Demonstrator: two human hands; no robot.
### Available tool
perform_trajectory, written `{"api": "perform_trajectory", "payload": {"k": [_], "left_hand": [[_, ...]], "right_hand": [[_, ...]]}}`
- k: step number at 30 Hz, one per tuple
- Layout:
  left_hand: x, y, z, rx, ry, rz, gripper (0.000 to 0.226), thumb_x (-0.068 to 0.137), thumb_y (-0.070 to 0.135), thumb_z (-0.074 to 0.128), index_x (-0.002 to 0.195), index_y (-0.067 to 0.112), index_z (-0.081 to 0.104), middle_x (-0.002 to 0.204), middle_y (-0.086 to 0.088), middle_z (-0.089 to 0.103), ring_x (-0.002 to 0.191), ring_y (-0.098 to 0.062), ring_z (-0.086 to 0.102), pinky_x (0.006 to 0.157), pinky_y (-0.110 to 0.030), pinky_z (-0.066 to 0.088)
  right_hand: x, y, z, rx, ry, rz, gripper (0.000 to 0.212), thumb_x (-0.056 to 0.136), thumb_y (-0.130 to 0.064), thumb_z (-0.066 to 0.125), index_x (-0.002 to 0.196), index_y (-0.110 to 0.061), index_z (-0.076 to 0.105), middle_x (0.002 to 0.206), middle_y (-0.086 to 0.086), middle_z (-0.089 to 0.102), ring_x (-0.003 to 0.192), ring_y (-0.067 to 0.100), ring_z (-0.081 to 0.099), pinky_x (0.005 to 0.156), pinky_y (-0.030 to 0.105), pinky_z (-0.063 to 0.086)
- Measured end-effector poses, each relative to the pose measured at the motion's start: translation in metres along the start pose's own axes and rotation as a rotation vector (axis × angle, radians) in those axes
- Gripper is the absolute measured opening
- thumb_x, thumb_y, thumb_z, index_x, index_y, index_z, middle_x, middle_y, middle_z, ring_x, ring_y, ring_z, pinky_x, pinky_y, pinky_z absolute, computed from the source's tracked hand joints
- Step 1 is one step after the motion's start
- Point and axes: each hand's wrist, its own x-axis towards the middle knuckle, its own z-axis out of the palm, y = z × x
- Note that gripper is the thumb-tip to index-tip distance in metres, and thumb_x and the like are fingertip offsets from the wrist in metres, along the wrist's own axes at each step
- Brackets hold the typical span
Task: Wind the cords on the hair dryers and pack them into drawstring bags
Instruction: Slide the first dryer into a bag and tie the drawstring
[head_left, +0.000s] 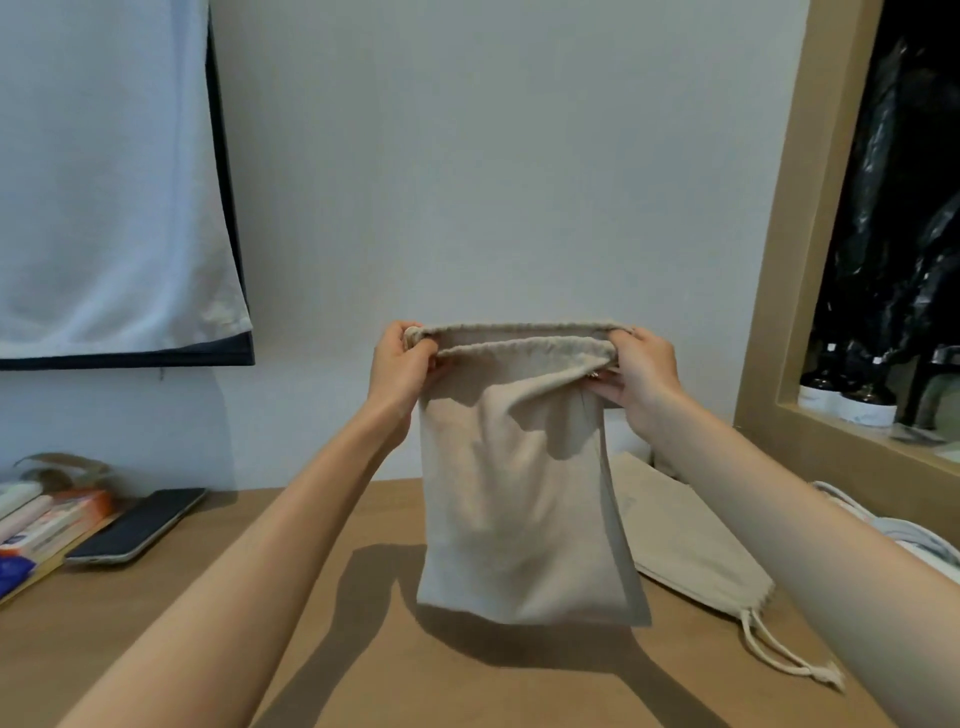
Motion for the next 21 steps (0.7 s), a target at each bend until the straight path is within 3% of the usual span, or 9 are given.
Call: {"api": "perform_trajectory", "payload": {"k": [6,10,15,17,21], "left_hand": [[0.011,-0.015,0.000,0.018,0.010,0.001,0.024,0.088,-0.006,0.041,0.080,0.015,0.046,0.073,-0.001,0.042,0.070,-0.013,0.043,0.097,-0.049,0.046],[0.015,-0.032,-0.005,0.090,0.021,0.050,0.021,0.091,-0.001,0.044,0.083,0.018,0.047,0.080,0.000,0.046,0.077,-0.014,0.045,0.096,-0.045,0.046],[0.010,-0.053,-0.016,0.178,0.021,0.127,0.011,0.094,0.005,0.044,0.097,0.014,0.049,0.081,0.005,0.046,0.078,-0.012,0.044,0.080,-0.029,0.041],[0.005,-0.056,-0.019,0.225,0.026,0.160,0.011,0.096,0.007,0.043,0.102,0.014,0.049,0.086,0.005,0.048,0.079,-0.009,0.045,0.074,-0.021,0.038],[-0.007,-0.064,-0.028,0.323,-0.011,0.171,0.010,0.097,0.012,0.041,0.098,0.017,0.050,0.109,0.000,0.045,0.100,-0.011,0.043,0.083,-0.021,0.035]], "right_hand": [[0.009,0.019,0.005,-0.028,0.011,0.002,0.026,0.095,-0.005,0.041,0.075,-0.017,0.051,0.068,0.002,0.052,0.055,0.014,0.053,0.045,0.020,0.049],[0.016,0.035,0.003,-0.083,-0.035,-0.015,0.023,0.096,-0.004,0.042,0.078,-0.014,0.052,0.074,0.006,0.052,0.067,0.017,0.053,0.061,0.030,0.049],[0.013,0.051,-0.002,-0.127,-0.085,-0.080,0.016,0.097,-0.011,0.048,0.084,-0.016,0.057,0.081,0.004,0.054,0.080,0.017,0.051,0.075,0.034,0.044],[0.010,0.054,-0.004,-0.187,-0.062,-0.149,0.016,0.096,-0.013,0.049,0.085,-0.016,0.059,0.081,0.002,0.055,0.080,0.015,0.050,0.072,0.030,0.043],[-0.006,0.063,-0.012,-0.207,-0.061,-0.244,0.017,0.096,-0.013,0.048,0.096,-0.002,0.061,0.081,0.002,0.052,0.074,0.008,0.047,0.060,0.012,0.039]]}}
